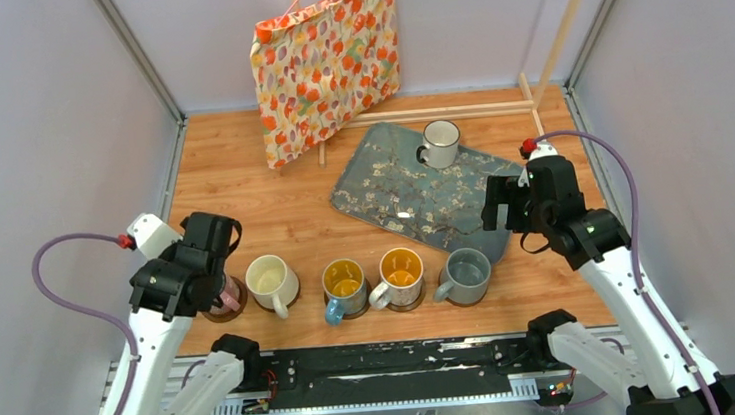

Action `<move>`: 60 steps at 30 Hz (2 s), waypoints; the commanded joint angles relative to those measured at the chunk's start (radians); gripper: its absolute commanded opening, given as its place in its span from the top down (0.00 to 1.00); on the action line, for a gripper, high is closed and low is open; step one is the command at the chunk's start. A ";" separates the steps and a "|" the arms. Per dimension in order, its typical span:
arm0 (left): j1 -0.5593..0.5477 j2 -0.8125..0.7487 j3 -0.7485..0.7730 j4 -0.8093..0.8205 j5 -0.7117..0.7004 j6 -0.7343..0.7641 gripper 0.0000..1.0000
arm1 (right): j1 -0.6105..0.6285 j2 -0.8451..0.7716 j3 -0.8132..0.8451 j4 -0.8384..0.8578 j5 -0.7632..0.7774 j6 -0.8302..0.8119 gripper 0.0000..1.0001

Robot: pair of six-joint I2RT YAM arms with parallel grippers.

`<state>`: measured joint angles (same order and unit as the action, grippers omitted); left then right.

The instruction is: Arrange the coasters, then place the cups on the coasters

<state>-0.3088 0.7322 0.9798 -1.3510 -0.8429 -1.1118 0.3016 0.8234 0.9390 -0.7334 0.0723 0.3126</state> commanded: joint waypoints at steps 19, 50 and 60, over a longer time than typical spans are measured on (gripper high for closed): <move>-0.002 0.240 0.160 0.695 0.492 0.755 0.00 | 0.018 0.074 0.023 -0.020 0.101 -0.011 0.00; -0.394 1.255 0.753 1.062 1.021 1.106 0.01 | 0.016 -0.029 0.098 -0.101 0.236 0.006 0.00; -0.404 1.454 0.935 1.006 1.013 1.183 0.06 | 0.016 -0.050 0.116 -0.135 0.240 -0.012 0.00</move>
<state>-0.7094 2.1395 1.8561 -0.3084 0.1577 0.0162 0.3019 0.7918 1.0191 -0.8326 0.2829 0.3134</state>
